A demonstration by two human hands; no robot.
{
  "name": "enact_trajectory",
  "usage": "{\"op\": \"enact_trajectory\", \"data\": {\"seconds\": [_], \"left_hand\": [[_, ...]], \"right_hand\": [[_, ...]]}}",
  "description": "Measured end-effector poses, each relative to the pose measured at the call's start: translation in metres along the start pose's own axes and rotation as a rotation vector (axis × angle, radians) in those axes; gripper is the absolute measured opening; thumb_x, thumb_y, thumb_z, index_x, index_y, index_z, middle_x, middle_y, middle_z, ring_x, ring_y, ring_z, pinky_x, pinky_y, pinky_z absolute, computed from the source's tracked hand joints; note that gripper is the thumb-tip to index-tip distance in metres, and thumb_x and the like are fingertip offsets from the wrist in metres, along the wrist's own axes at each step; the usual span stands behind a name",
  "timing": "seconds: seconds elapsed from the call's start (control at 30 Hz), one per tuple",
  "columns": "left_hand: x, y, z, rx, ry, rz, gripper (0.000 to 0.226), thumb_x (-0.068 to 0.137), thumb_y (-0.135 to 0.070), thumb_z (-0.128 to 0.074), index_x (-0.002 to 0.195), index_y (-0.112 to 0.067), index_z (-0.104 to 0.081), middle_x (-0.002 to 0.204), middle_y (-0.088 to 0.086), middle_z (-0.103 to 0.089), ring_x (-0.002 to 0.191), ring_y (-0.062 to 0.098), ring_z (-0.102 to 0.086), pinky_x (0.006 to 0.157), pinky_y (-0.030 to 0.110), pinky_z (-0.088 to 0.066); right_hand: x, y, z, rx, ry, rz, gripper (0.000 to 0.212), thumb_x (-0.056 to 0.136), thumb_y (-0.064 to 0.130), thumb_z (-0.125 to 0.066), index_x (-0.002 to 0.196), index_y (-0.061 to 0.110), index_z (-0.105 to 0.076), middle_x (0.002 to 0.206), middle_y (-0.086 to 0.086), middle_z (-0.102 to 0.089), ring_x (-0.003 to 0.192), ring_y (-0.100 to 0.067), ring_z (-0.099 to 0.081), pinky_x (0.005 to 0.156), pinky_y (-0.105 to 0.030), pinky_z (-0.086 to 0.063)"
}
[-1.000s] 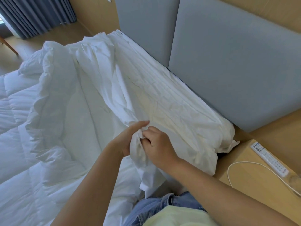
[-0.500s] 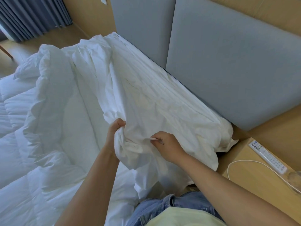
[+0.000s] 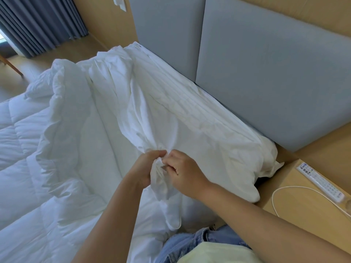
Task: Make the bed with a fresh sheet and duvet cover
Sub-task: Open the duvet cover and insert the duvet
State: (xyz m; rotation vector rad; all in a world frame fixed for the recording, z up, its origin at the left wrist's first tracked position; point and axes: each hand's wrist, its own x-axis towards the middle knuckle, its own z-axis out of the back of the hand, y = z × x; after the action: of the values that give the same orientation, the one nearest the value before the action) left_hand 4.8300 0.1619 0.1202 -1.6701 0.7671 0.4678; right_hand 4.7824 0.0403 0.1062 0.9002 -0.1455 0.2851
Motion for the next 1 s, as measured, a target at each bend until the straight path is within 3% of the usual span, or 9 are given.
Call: {"op": "enact_trajectory", "data": {"seconds": [0.13, 0.23, 0.3, 0.4, 0.53, 0.67, 0.77, 0.83, 1.0], "left_hand": [[0.000, -0.002, -0.005, -0.104, -0.022, -0.025, 0.018, 0.094, -0.009, -0.049, 0.078, -0.004, -0.056, 0.053, 0.007, -0.060, 0.047, 0.020, -0.062, 0.043, 0.025, -0.049], [0.001, 0.002, -0.006, -0.163, 0.035, 0.012, 0.033, 0.092, -0.032, -0.054, 0.093, -0.002, -0.068, 0.079, 0.016, -0.071, 0.070, 0.027, -0.070, 0.068, 0.039, -0.057], [-0.004, 0.002, -0.004, -0.163, 0.126, 0.030, 0.035, 0.077, -0.038, -0.070, 0.082, -0.004, -0.076, 0.083, 0.016, -0.071, 0.074, 0.029, -0.070, 0.080, 0.042, -0.053], [-0.009, 0.002, 0.003, -0.199, 0.206, 0.051, 0.040, 0.050, -0.019, -0.076, 0.085, -0.001, -0.069, 0.074, 0.014, -0.067, 0.067, 0.028, -0.068, 0.068, 0.037, -0.055], [-0.015, 0.002, 0.006, -0.260, 0.362, 0.092, 0.034, 0.075, -0.016, -0.042, 0.088, 0.005, -0.066, 0.081, 0.016, -0.066, 0.075, 0.030, -0.067, 0.074, 0.035, -0.054], [-0.008, 0.006, 0.022, -0.240, 0.254, 0.075, 0.047, 0.035, -0.009, -0.069, 0.081, 0.000, -0.062, 0.073, 0.015, -0.057, 0.067, 0.030, -0.059, 0.071, 0.037, -0.044], [-0.008, 0.003, 0.023, -0.236, 0.381, 0.085, 0.046, 0.039, -0.015, -0.071, 0.082, -0.002, -0.058, 0.078, 0.012, -0.055, 0.072, 0.027, -0.054, 0.073, 0.037, -0.041], [-0.005, 0.001, 0.026, -0.268, 0.344, 0.083, 0.051, 0.034, -0.012, -0.075, 0.079, -0.006, -0.051, 0.074, 0.011, -0.051, 0.068, 0.027, -0.052, 0.069, 0.035, -0.042], [-0.012, -0.009, 0.026, -0.184, 0.238, 0.104, 0.037, 0.040, -0.005, -0.070, 0.073, -0.003, -0.056, 0.060, 0.013, -0.057, 0.053, 0.025, -0.059, 0.056, 0.029, -0.051]], "right_hand": [[-0.002, -0.006, 0.012, 0.154, -0.137, -0.236, 0.026, 0.084, 0.001, -0.049, 0.104, 0.009, -0.064, 0.097, 0.006, -0.052, 0.096, -0.011, -0.050, 0.081, -0.006, -0.034], [0.001, -0.022, 0.019, 0.134, 0.069, -0.402, 0.042, 0.088, -0.001, -0.051, 0.128, 0.013, -0.054, 0.124, 0.003, -0.051, 0.119, -0.012, -0.045, 0.093, -0.006, -0.028], [0.001, -0.033, 0.019, 0.041, 0.254, -0.426, 0.041, 0.092, 0.009, -0.053, 0.133, 0.016, -0.052, 0.135, 0.002, -0.051, 0.125, -0.014, -0.044, 0.104, -0.019, -0.031], [-0.002, -0.039, 0.016, -0.039, 0.333, -0.429, 0.024, 0.095, 0.017, -0.053, 0.114, 0.014, -0.067, 0.119, 0.000, -0.064, 0.113, -0.017, -0.056, 0.103, -0.034, -0.038], [0.001, -0.038, 0.015, -0.065, 0.403, -0.421, 0.042, 0.095, 0.015, -0.052, 0.137, 0.021, -0.049, 0.139, 0.002, -0.051, 0.128, -0.018, -0.045, 0.109, -0.030, -0.032], [0.004, -0.022, 0.012, 0.083, 0.439, -0.311, 0.065, 0.093, 0.013, -0.053, 0.149, 0.028, -0.024, 0.149, 0.006, -0.038, 0.134, -0.012, -0.036, 0.108, -0.019, -0.027], [0.007, -0.019, 0.006, 0.106, 0.394, -0.324, 0.051, 0.094, 0.020, -0.054, 0.143, 0.026, -0.040, 0.139, 0.006, -0.051, 0.128, -0.015, -0.046, 0.107, -0.026, -0.035], [0.011, -0.021, 0.002, 0.090, 0.416, -0.369, 0.043, 0.096, 0.021, -0.051, 0.138, 0.025, -0.048, 0.137, 0.004, -0.053, 0.127, -0.018, -0.048, 0.104, -0.026, -0.036], [0.013, -0.017, 0.001, 0.151, 0.583, -0.376, 0.048, 0.097, 0.017, -0.047, 0.143, 0.027, -0.038, 0.142, 0.003, -0.047, 0.128, -0.017, -0.045, 0.096, -0.018, -0.032]]}}
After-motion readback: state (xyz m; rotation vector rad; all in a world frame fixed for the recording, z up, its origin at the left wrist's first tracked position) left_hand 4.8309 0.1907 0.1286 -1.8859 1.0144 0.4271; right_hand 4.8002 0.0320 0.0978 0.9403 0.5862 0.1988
